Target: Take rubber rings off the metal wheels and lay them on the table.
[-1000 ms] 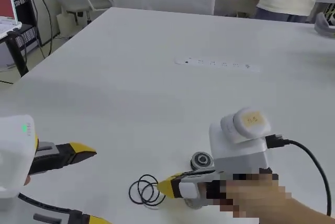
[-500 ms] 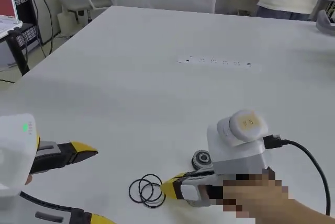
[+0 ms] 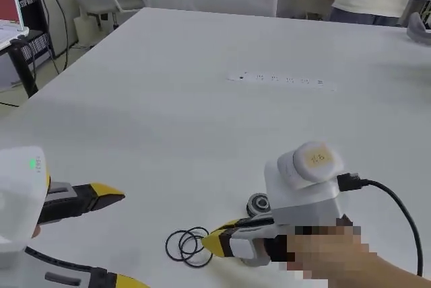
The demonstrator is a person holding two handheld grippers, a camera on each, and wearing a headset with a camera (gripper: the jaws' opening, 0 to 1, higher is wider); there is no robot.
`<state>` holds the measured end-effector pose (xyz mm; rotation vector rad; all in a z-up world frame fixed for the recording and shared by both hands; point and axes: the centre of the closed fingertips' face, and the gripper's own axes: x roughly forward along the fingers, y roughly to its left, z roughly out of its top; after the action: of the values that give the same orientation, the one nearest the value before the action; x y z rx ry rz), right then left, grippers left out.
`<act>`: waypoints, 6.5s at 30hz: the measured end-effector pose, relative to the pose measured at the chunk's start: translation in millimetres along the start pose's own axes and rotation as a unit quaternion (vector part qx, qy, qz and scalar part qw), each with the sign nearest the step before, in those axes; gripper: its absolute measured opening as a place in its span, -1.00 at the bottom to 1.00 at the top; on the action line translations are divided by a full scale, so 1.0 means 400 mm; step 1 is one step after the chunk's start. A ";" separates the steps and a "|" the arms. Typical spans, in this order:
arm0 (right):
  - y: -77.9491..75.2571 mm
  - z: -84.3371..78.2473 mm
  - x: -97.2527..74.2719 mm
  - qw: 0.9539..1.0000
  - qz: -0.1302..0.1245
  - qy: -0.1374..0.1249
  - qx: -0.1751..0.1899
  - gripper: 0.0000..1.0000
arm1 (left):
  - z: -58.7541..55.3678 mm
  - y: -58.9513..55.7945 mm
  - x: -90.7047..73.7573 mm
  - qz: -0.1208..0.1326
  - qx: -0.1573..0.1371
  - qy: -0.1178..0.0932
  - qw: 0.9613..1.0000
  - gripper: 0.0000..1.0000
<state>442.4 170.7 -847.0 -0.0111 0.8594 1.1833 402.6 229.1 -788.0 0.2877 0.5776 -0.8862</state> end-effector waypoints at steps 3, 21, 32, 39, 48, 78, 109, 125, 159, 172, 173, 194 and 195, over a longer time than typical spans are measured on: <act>0.001 0.002 0.001 1.000 -0.001 -0.001 -0.004 -0.77 | 0.000 -0.001 0.000 -0.001 -0.001 0.000 1.000 0.54; -0.001 0.054 -0.028 0.999 -0.005 -0.032 -0.003 -0.67 | -0.004 -0.002 0.002 -0.003 0.001 0.005 1.000 0.54; -0.004 0.086 -0.055 0.998 -0.014 -0.048 -0.023 -0.63 | -0.007 -0.002 0.002 -0.002 0.000 0.007 1.000 0.53; 0.001 0.112 -0.077 0.997 -0.019 -0.061 -0.041 -0.62 | -0.008 -0.003 0.003 -0.003 -0.002 0.007 1.000 0.53; 0.007 0.133 -0.097 0.995 -0.028 -0.069 -0.073 -0.61 | -0.009 -0.004 0.004 -0.004 -0.002 0.008 1.000 0.53; -0.002 0.168 -0.155 0.988 -0.044 -0.085 -0.122 -0.47 | -0.012 -0.006 0.003 -0.005 -0.002 0.013 1.000 0.54; -0.085 0.138 -0.202 0.986 -0.076 -0.062 -0.136 -0.06 | -0.010 -0.006 0.003 -0.007 -0.006 0.013 1.000 0.56; -0.124 0.086 -0.200 0.990 -0.071 -0.034 -0.116 -0.01 | 0.008 0.000 -0.008 -0.004 -0.002 0.008 1.000 0.60; -0.146 0.047 -0.195 0.994 -0.062 -0.021 -0.091 0.14 | 0.162 0.016 -0.020 -0.008 0.087 -0.013 0.996 0.66; -0.154 0.036 -0.187 0.994 -0.060 -0.015 -0.087 0.12 | 0.225 0.032 0.006 -0.018 0.116 -0.029 0.993 0.61; -0.155 0.035 -0.187 0.994 -0.060 -0.015 -0.087 0.12 | 0.230 0.032 0.009 -0.021 0.117 -0.029 0.992 0.61; -0.160 0.026 -0.187 0.995 -0.060 -0.013 -0.083 0.10 | 0.280 0.051 0.065 -0.035 0.142 -0.037 0.989 0.57; -0.160 0.026 -0.188 0.995 -0.060 -0.013 -0.083 0.10 | 0.282 0.053 0.071 -0.036 0.142 -0.038 0.989 0.57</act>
<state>492.2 88.4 -822.1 -0.1796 0.7257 1.1354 473.1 171.3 -713.0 0.4902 0.3934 -1.0468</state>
